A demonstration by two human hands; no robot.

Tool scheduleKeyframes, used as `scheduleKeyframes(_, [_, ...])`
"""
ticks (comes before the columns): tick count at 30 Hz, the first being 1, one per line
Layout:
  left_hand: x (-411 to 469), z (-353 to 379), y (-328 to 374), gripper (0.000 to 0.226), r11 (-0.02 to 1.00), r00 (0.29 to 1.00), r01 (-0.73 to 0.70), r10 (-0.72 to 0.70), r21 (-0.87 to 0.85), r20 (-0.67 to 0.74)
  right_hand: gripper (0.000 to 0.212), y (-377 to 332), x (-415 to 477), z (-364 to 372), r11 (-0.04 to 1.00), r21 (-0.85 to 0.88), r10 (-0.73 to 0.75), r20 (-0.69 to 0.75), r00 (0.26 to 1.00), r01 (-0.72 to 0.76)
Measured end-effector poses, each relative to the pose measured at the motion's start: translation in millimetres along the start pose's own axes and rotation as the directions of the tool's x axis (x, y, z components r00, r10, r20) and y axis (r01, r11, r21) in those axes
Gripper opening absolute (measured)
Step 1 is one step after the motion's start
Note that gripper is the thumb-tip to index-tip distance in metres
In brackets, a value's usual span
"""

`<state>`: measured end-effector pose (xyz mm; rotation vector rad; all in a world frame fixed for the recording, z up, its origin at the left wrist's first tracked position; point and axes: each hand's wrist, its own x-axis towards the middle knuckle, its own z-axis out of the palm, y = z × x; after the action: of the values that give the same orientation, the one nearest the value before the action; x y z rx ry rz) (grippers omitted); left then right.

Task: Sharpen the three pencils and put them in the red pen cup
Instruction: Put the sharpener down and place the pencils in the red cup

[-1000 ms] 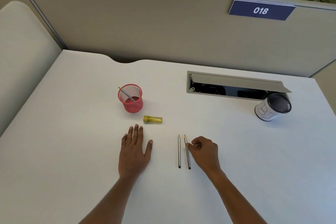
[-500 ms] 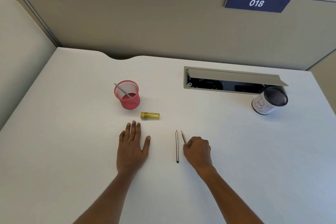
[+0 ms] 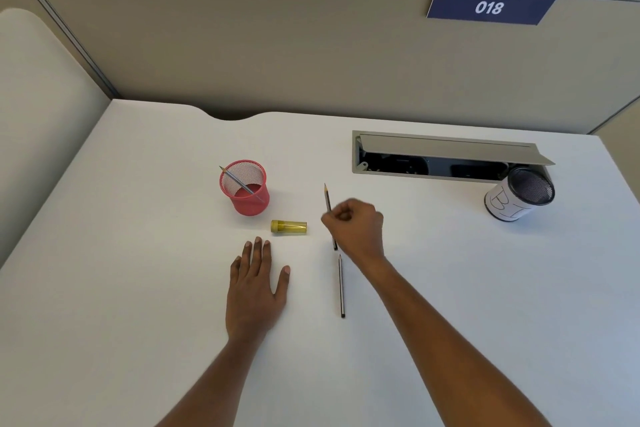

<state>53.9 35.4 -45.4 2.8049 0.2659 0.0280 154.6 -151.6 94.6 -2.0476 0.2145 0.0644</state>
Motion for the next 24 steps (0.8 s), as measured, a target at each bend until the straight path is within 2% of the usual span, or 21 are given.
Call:
scheduleKeyframes(3, [0.2,0.2,0.0,0.073,1.000,1.000,0.000,0.000,0.008,0.003,0.008,-28.7,22.9,13.4,0.992,0.080,-0.091,-0.021,0.996,0.093])
scheduleKeyframes(7, [0.1,1.1,-1.1,0.073,1.000,1.000,-0.001,0.001,0.013,0.012,0.024,-65.0,46.4,35.3,0.968,0.133,-0.213,-0.016,0.977,0.213])
scheduleKeyframes(10, [0.2,1.1,-1.1,0.072,1.000,1.000,0.001,-0.001,0.005,0.006,0.027,-88.2,61.2,52.0,0.951,0.153,-0.270,-0.012,0.963,0.268])
scheduleKeyframes(16, [0.2,1.3,-1.0,0.072,1.000,1.000,0.006,-0.006,0.001,0.014,0.012,-103.3,73.6,88.1,0.948,0.148,-0.290,0.031,0.957,0.282])
scheduleKeyframes(21, [-0.3,0.6,-0.6,0.072,1.000,1.000,0.008,-0.008,0.009,0.020,0.019,-88.0,72.5,113.1,0.965,0.096,-0.253,0.100,0.962,0.244])
scheduleKeyframes(24, [0.7,0.4,0.0,0.072,1.000,1.000,0.007,-0.008,0.004,0.023,0.017,-76.2,69.8,126.1,0.976,-0.011,-0.214,0.074,0.974,0.216])
